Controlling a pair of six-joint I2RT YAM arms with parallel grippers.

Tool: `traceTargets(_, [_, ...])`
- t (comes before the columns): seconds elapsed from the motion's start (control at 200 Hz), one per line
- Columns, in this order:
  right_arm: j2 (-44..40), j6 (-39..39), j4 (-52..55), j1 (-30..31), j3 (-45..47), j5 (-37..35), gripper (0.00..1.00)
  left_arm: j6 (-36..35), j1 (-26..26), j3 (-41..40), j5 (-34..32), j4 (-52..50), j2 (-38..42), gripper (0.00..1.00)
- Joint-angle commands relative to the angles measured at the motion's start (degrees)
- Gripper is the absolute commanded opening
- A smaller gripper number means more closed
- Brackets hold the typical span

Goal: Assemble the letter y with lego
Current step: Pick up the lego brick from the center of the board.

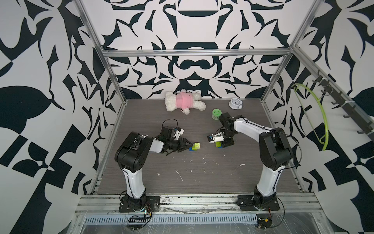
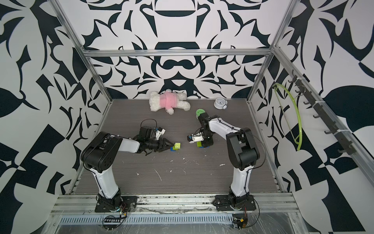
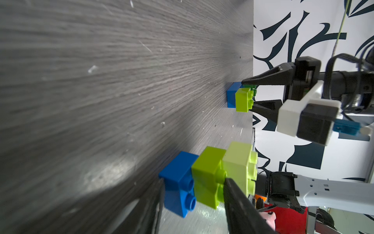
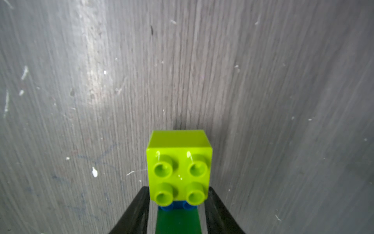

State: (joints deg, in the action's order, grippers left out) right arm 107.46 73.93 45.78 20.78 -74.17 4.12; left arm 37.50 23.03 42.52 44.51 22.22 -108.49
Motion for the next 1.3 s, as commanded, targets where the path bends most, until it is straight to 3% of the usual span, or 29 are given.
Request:
traceTargets(0.0, [-0.01,0.16,0.11,0.32,0.82,0.62,0.46,-1.02,-0.53,-4.38,-13.27,-18.97,-6.83,0.53])
traceTargets(0.68, [1.25,-0.85,-0.87,0.32,0.94,0.87,0.38,-1.03,-0.57,-4.35,-13.25,-19.05,-6.98,0.53])
traceTargets(0.935, [0.44,-1.98,0.32,0.30,-1.16,1.04,0.28,-1.11,-0.57,-4.38,-13.27,-19.07,-6.84,0.53])
traceTargets(1.295, [-4.93,-14.46,9.84,6.73,-14.31,3.60,0.22,-1.03,-0.57,-4.37,-13.30,-19.05,-6.98,0.53])
